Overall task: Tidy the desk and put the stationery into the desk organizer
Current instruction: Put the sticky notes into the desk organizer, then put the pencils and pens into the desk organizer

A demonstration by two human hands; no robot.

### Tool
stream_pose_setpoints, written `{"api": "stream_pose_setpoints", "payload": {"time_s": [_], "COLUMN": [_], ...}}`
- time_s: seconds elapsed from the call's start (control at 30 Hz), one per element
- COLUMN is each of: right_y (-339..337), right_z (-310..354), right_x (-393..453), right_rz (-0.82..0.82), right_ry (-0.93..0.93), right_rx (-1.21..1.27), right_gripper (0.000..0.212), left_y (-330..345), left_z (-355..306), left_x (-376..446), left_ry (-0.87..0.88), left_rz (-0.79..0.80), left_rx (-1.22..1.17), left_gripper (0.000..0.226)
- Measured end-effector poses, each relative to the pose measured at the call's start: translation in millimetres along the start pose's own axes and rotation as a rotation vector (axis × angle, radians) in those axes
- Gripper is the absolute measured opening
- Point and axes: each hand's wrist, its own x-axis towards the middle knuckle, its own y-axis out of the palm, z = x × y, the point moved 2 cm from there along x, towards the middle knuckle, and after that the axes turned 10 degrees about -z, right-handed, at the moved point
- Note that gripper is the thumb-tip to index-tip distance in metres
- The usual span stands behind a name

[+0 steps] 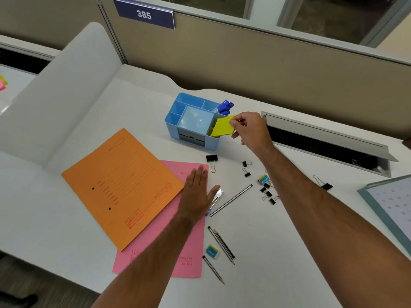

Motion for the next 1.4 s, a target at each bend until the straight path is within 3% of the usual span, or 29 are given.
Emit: {"api": "stream_pose_setpoints", "payload": {"time_s": [0.23,0.47,0.83,1.4], "right_y": [19,14,-20,-58], "right_z": [1,-10,-82,-148], "right_x": [6,-10,-81,-191], "right_rz": [0.120,0.074,0.084,0.135], "right_ry": [-0.009,0.005,0.162,0.245], "right_rx": [-0.068,-0.061,-0.023,-0.198], "right_gripper": [0.017,0.019,0.007,0.006], "left_y": [1,0,-11,-27], "left_z": [0,-1,-7,-29], "left_x": [0,2,3,-33], "left_ry": [-0.006,-0.014,-0.026,-0.101], "left_rz": [0.012,0.033,0.086,0.178], "left_rx": [-0.007,0.000,0.017,-0.142], "left_gripper": [0.084,0.086,0.083,0.077]}}
